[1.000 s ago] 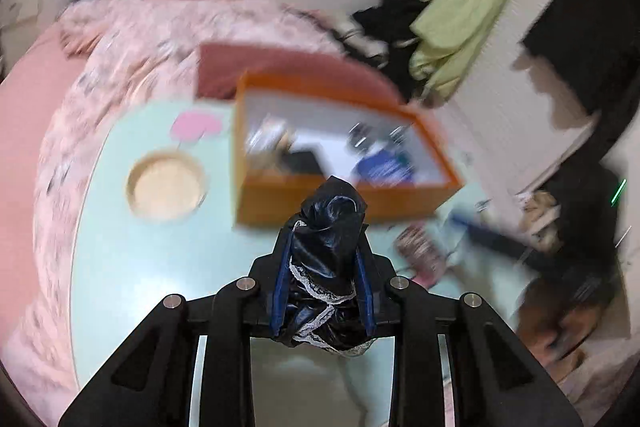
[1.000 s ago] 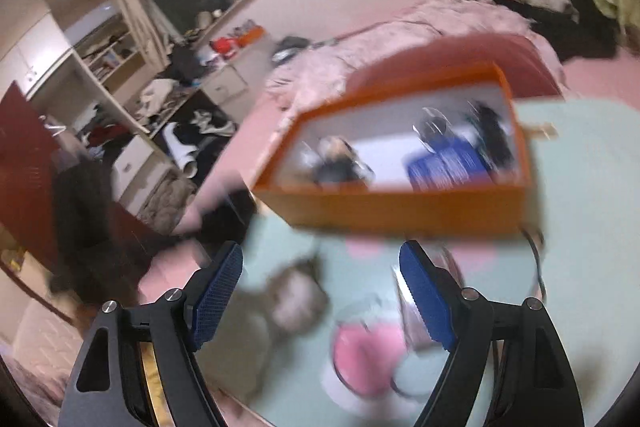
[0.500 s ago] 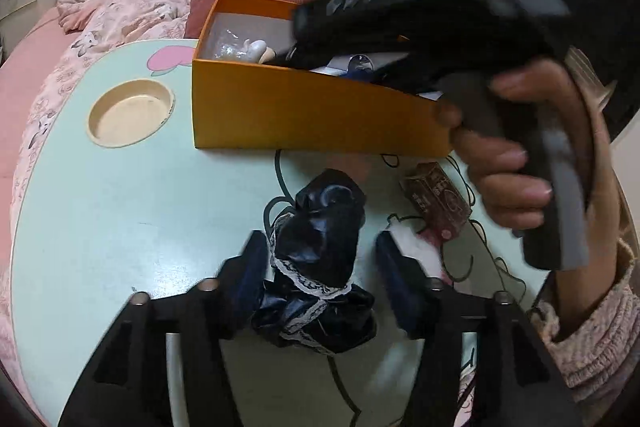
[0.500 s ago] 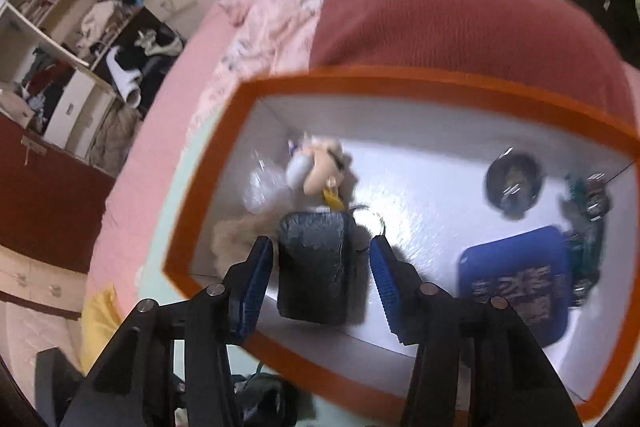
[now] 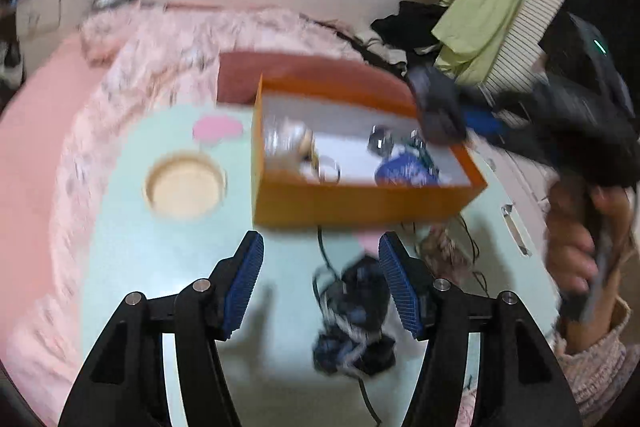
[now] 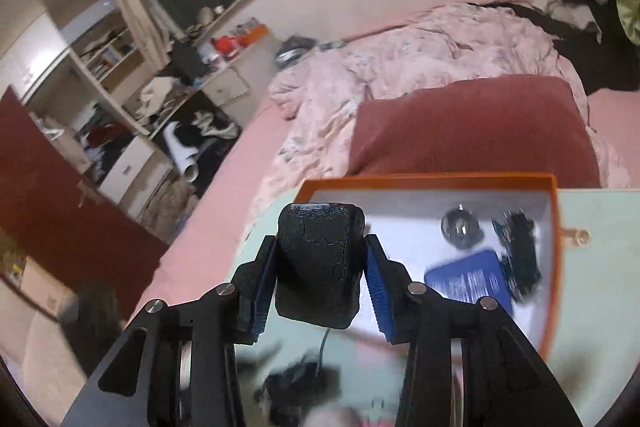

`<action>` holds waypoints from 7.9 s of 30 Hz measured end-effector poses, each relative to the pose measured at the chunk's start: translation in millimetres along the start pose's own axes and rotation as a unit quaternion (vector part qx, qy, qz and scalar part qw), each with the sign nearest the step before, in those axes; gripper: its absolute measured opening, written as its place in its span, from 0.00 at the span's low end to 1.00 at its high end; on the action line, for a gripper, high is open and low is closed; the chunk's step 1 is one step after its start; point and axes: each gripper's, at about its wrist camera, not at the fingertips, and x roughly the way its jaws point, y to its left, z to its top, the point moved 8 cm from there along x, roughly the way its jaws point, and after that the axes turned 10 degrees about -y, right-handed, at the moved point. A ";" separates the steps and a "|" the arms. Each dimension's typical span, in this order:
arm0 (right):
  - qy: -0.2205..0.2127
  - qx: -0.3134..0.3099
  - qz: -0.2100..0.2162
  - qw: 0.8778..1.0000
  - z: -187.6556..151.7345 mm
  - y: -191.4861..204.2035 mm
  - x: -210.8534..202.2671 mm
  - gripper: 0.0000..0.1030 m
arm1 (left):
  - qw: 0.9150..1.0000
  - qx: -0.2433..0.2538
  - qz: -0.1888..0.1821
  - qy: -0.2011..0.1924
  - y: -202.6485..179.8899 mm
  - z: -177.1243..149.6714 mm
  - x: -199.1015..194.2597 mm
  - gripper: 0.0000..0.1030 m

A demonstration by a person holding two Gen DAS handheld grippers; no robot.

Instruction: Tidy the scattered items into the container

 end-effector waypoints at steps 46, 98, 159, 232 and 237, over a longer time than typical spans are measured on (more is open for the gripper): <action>0.035 0.049 0.025 0.998 -51.5 2.9 -0.6 0.49 | 0.998 -0.010 0.062 -0.001 49.4 14.9 -12.2 0.32; 0.035 -0.074 -0.010 0.997 -99.4 -16.7 -15.8 0.61 | 0.954 0.235 0.115 0.143 9.6 40.0 133.6 0.23; 0.223 -0.145 -0.178 0.947 6.2 -70.9 113.3 0.50 | 0.995 0.055 0.080 0.006 37.5 -10.9 12.7 0.03; -0.018 0.049 0.040 0.998 -124.9 -46.1 -36.2 0.69 | 0.966 0.049 -0.054 0.248 -94.3 27.1 232.8 0.38; -0.015 0.049 0.045 0.998 -125.2 -45.2 -33.8 0.69 | 0.968 0.048 -0.045 0.244 -98.4 25.2 231.7 0.38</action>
